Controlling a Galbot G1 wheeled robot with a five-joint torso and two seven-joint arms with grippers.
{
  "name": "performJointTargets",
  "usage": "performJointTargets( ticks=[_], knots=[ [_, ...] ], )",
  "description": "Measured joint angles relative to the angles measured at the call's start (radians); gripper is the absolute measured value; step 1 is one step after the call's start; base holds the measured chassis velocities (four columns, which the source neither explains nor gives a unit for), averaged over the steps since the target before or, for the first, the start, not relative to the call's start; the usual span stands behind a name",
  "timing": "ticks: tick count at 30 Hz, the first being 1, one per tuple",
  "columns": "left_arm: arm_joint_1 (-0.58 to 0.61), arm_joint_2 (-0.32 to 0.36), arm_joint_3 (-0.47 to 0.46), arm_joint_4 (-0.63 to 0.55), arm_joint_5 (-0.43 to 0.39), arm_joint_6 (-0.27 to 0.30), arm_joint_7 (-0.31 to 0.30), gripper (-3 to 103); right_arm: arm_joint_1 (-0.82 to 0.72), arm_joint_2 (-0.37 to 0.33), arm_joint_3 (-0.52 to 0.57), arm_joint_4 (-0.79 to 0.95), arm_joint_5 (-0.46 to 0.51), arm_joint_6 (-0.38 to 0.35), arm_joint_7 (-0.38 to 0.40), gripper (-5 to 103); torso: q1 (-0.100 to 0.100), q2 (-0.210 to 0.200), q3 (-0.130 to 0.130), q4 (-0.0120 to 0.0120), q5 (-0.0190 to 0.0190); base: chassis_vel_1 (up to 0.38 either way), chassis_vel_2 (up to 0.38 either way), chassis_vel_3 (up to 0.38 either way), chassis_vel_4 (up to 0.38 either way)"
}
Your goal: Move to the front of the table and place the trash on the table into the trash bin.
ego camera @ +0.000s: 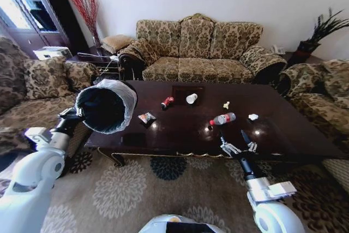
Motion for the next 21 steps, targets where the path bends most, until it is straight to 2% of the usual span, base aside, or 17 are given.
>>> performJointTargets(
  ticks=[21],
  knots=[
    [0.000,0.000,0.000,0.001,0.000,-0.001,0.001,2,-0.001,0.001,0.001,0.002,0.000,-0.003,0.000,100,-0.001,0.001,-0.001,0.0001,0.0003,0.008,-0.004,-0.005,0.005]
  ],
)
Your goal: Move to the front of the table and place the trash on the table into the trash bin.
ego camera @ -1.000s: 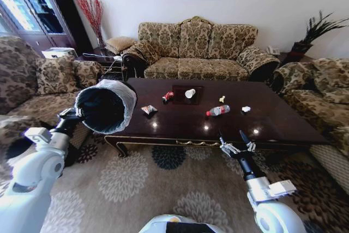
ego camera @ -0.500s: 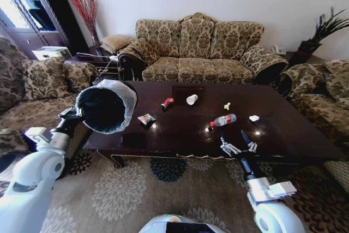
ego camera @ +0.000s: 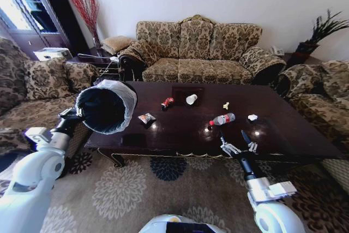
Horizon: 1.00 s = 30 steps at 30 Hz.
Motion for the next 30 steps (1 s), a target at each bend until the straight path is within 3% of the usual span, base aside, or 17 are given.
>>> performJointTargets(
  ticks=[30],
  knots=[
    [0.000,0.000,0.000,0.000,0.000,0.000,-0.001,2,0.000,0.000,0.000,0.000,0.001,-0.001,0.001,100,0.000,0.000,0.000,0.0000,-0.0001,0.000,0.000,0.000,0.000]
  ],
)
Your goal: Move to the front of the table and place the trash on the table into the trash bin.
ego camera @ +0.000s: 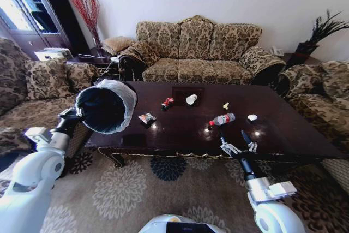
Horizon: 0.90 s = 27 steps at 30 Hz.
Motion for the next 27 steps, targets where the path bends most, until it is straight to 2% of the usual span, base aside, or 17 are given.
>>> performJointTargets(
  ticks=[27],
  knots=[
    [0.000,0.000,0.000,0.000,0.000,0.001,0.000,2,0.000,0.000,0.000,0.000,0.000,0.000,0.000,100,0.000,0.000,0.000,0.0001,-0.0002,0.000,0.000,0.000,0.000]
  ],
)
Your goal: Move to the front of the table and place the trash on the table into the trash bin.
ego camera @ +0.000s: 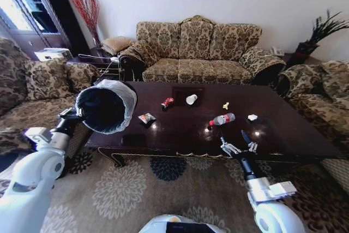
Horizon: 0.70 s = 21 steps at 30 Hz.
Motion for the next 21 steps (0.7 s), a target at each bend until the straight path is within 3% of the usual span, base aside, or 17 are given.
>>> performJointTargets(
  ticks=[21],
  knots=[
    [0.000,0.000,0.000,0.000,0.000,0.000,0.000,2,0.000,0.000,0.000,0.000,0.000,0.000,0.000,100,0.000,0.000,0.000,-0.0001,0.0003,0.000,0.000,0.000,0.000]
  ],
)
